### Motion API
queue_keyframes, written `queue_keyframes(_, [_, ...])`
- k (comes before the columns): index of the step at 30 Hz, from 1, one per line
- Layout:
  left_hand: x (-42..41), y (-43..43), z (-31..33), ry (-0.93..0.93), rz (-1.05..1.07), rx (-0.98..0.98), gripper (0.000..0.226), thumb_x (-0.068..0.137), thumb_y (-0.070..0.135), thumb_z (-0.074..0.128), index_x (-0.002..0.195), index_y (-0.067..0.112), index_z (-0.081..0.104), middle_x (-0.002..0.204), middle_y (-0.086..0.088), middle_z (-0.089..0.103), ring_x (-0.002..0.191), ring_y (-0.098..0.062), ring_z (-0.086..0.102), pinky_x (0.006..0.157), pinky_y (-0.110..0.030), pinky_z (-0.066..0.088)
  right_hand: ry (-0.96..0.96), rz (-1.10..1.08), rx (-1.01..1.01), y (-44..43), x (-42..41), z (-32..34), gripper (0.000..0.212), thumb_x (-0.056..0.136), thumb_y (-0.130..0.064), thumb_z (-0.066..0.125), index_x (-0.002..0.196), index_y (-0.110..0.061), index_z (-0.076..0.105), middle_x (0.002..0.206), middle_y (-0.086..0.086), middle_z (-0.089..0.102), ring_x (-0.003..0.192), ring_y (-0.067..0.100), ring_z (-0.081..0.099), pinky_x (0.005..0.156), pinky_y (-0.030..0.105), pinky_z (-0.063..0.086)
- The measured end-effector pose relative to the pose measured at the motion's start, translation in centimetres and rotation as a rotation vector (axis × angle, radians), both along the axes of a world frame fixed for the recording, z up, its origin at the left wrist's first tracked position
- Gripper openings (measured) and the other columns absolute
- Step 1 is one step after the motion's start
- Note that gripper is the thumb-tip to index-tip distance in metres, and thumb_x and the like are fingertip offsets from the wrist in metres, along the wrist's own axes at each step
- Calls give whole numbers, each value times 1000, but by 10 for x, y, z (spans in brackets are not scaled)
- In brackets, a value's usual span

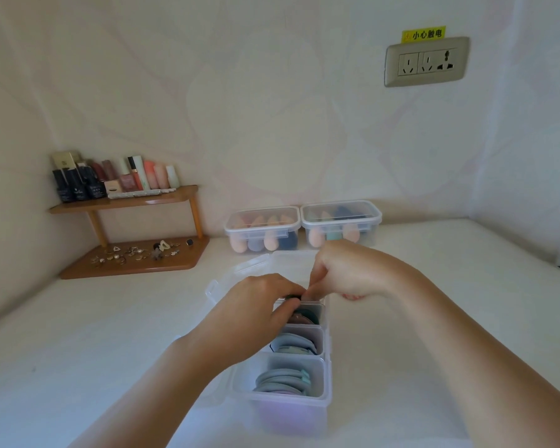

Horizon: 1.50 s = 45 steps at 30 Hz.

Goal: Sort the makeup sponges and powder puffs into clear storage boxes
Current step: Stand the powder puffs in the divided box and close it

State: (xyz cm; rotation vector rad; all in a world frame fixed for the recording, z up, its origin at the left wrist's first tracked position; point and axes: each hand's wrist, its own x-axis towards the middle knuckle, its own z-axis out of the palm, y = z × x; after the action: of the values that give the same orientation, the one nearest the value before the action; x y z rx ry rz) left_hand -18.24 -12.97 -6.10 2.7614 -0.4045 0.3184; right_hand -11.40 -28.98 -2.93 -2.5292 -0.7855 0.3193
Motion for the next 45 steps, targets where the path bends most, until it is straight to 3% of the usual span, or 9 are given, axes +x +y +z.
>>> queue_keyframes(6, [0, 4, 3, 7, -34, -23, 26, 95, 30, 49, 116, 37, 63, 112, 20, 63, 97, 5, 53, 80, -3, 37, -94, -170, 286, -26, 25, 2, 24, 79, -41, 73, 65, -22, 73, 60, -6, 59, 51, 3, 49, 50, 17, 33])
queue_keyframes(11, [-4, 7, 11, 48, -34, -1, 24, 93, 31, 52, 113, 34, 66, 109, 16, 66, 92, 3, 56, 74, -1, 36, -180, -371, -34, -40, 48, -20, 33, 73, -40, 77, 93, -14, 72, 89, 0, 66, 85, 17, 60, 73, 29, 46])
queue_keyframes(19, [-8, 14, 19, 136, -11, -33, 23, 88, 30, 56, 105, 35, 70, 97, 16, 69, 86, 1, 59, 69, -1, 40, -144, -264, -157, -28, 35, -26, 25, 70, -23, 76, 66, -31, 52, 66, -21, 50, 72, 7, 54, 63, 20, 40])
queue_keyframes(23, [-7, 22, 20, 176, 20, -104, 19, 87, 38, 57, 96, 33, 74, 96, 16, 71, 82, 6, 60, 67, -3, 42, -166, -266, -182, -29, 36, -28, 5, 80, -19, 65, 84, -22, 67, 69, -25, 37, 78, 8, 50, 53, 13, 29])
queue_keyframes(27, [-6, 21, 17, 122, 20, -122, 14, 83, 42, 64, 87, 32, 73, 79, 19, 68, 75, 8, 60, 60, -1, 43, -130, -320, -108, -26, 38, -26, 38, 90, -31, 56, 56, -31, 39, 66, -14, 40, 67, 10, 46, 51, 17, 26])
queue_keyframes(30, [-5, 18, 12, 44, 22, -164, 8, 80, 40, 68, 77, 33, 67, 71, 19, 64, 76, 8, 58, 61, -2, 44, -145, -444, -94, -23, 44, -26, 33, 92, -43, 50, 73, -15, 53, 83, 2, 57, 81, 21, 57, 58, 23, 36])
queue_keyframes(35, [-2, 18, 6, -39, 37, -227, 12, 79, 40, 68, 77, 28, 68, 70, 15, 65, 73, 4, 59, 62, -6, 46, -261, -493, -137, -24, 43, -22, 14, 95, -22, 44, 83, -14, 47, 89, 3, 52, 82, 22, 50, 60, 26, 34])
queue_keyframes(39, [0, 21, 5, -50, 32, -234, 8, 79, 37, 70, 77, 30, 67, 72, 14, 67, 75, 2, 60, 66, -12, 51, -414, -379, 225, -21, 41, -17, 39, 95, -25, 46, 58, -16, 41, 53, -6, 43, 50, 10, 45, 44, 19, 26])
queue_keyframes(45, [0, 20, 5, -56, 40, -200, 16, 76, 41, 72, 77, 37, 57, 77, 17, 60, 79, -1, 55, 66, -9, 44, -46, 63, 678, -2, 11, -2, 14, 83, -18, 72, 79, -29, 65, 65, -12, 61, 51, -1, 51, 48, 12, 38])
